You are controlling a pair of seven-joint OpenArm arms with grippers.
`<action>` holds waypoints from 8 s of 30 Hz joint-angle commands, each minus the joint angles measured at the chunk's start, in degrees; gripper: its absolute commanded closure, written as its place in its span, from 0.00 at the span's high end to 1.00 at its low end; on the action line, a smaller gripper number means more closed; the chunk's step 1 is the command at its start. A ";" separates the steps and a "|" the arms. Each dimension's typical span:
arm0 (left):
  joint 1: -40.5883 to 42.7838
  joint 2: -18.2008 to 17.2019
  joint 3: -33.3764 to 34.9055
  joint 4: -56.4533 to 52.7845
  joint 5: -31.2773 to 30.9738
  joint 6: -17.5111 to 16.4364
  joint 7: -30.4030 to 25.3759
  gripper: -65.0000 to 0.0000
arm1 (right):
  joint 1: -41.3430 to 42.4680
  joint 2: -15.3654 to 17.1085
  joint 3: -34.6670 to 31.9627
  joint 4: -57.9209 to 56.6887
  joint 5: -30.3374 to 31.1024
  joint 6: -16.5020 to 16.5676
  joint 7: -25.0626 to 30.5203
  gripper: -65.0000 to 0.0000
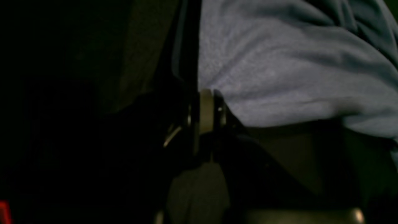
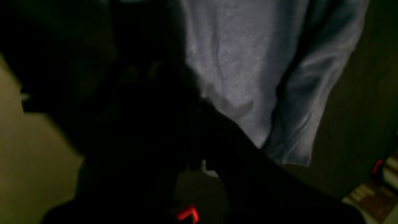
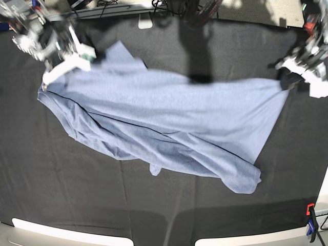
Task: Layout the t-shirt on the table in an organized manner, then fold the t-shirt properly
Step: 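Lift and pull the shirt corners apart with both grippers, flattening it, then reach the right gripper down to the shirt hem and grasp it, then pull the hem outward with the right gripper and release, then move the right gripper to the shirt shoulder and grasp it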
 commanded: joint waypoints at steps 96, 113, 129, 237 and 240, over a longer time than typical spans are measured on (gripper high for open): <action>-3.28 -2.10 16.33 -1.18 14.86 8.31 -8.63 0.43 | 77.26 -44.17 -12.09 -78.01 3.41 -13.16 8.83 0.00; -3.28 -2.10 16.33 -1.18 14.84 8.33 -7.54 0.43 | 80.74 -43.56 3.56 -82.29 -6.23 -32.04 16.44 0.00; -3.30 -2.10 16.33 -1.18 14.84 8.33 -7.80 0.43 | 83.43 -39.76 9.88 -88.76 -1.53 -20.02 20.46 0.49; 1.46 -1.31 4.61 -12.20 -8.15 -7.12 4.66 0.00 | -7.65 -11.15 6.80 -1.99 -9.99 -2.93 4.28 0.47; 1.44 -1.31 4.59 -12.13 -8.20 -7.12 4.61 0.00 | -6.69 -11.15 5.75 -1.97 -10.80 -2.95 4.31 0.22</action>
